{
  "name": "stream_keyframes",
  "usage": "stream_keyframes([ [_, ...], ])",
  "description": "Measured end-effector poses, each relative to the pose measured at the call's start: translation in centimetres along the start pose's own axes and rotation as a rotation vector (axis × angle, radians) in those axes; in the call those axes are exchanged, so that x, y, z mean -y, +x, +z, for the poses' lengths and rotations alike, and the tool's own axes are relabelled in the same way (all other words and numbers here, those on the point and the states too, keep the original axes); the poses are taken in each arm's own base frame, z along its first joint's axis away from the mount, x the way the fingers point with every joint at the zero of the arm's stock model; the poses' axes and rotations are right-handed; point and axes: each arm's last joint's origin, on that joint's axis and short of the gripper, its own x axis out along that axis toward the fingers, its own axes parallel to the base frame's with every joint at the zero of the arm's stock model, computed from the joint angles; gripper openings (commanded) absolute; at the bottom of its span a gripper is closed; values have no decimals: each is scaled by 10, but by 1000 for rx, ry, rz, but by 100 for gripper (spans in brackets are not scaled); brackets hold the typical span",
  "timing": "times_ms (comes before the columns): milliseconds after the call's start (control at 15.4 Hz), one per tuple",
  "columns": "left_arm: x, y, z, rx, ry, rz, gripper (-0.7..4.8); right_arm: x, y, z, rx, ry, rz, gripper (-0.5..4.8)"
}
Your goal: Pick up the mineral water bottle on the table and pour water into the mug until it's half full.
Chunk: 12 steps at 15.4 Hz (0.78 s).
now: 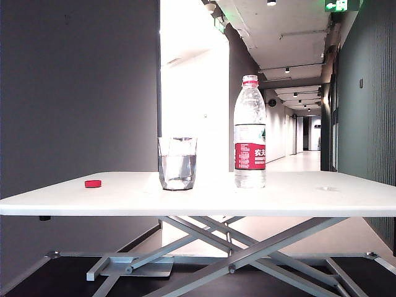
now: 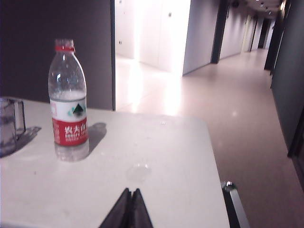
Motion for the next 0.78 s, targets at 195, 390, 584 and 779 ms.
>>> stream_keyframes([
  [195, 0, 0, 0, 0, 0, 0, -5, 0, 0, -2, -26, 2, 2, -7],
  [390, 0, 0, 0, 0, 0, 0, -5, 0, 0, -2, -26, 2, 2, -7],
  [584, 0, 0, 0, 0, 0, 0, -5, 0, 0, -2, -26, 2, 2, -7],
  [779, 0, 0, 0, 0, 0, 0, -5, 0, 0, -2, -26, 2, 2, -7],
])
